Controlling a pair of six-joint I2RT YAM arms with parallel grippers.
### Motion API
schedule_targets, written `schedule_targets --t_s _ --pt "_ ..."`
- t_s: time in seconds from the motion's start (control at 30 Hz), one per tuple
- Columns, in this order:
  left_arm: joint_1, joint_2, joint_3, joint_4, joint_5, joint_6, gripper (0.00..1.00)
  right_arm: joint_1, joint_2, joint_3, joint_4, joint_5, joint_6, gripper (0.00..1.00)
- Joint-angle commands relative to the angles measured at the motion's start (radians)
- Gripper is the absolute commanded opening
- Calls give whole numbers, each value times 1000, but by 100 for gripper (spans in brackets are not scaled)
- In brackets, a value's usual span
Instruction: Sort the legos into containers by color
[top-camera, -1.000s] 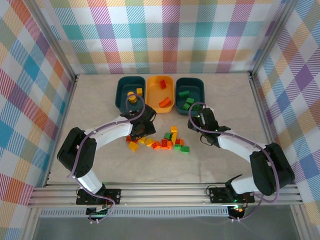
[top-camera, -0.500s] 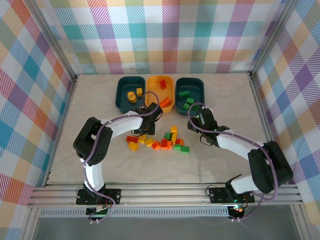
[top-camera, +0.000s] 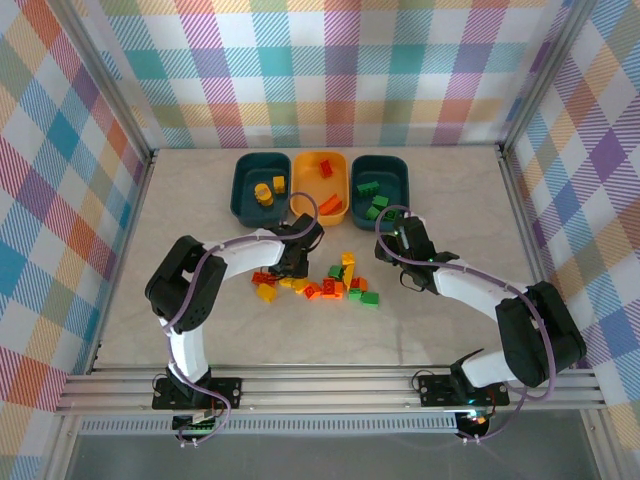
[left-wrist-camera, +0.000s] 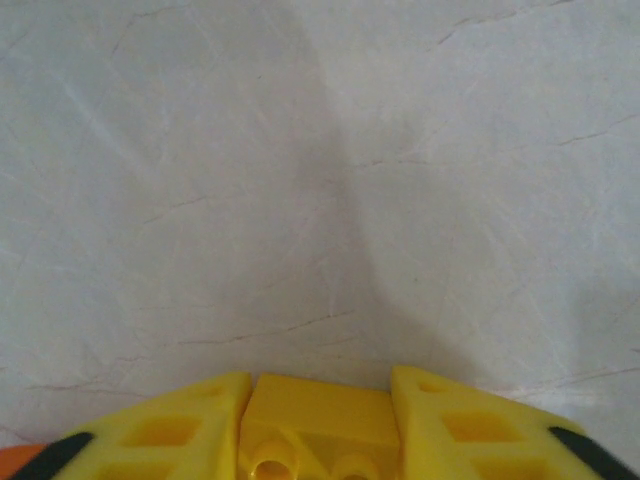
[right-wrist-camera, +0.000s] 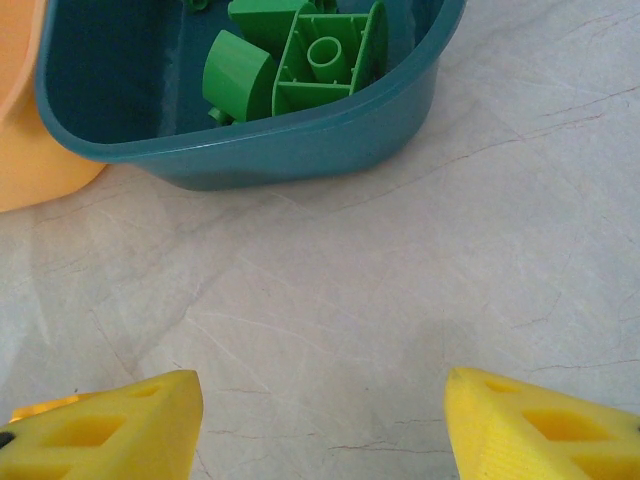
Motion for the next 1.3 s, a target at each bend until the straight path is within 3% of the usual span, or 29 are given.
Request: schedule_targets --t_s 0.0,0.3,0.4,0.5,0.67,0.97,1.17,1.27 --pt "-5 -10 -36 -25 -39 -3 30 7 -16 19 7 -12 10 65" --pt "9 -70 77 -79 -131 3 23 7 -35 12 13 -27 16 65" --pt "69 -95 183 -106 -120 5 22 7 -35 12 13 -21 18 65" --pt "185 -85 294 -107 -30 -9 22 7 -32 12 15 -17 17 65" --pt "355 44 492 -117 126 -44 21 6 -30 13 12 -17 16 65" --pt "452 340 861 -234 171 -27 25 7 -42 13 7 -3 5 65" --pt "457 426 930 -230 193 -28 41 7 -49 13 5 -14 4 65" --pt "457 414 923 -216 229 -35 61 14 -50 16 8 -26 -11 66"
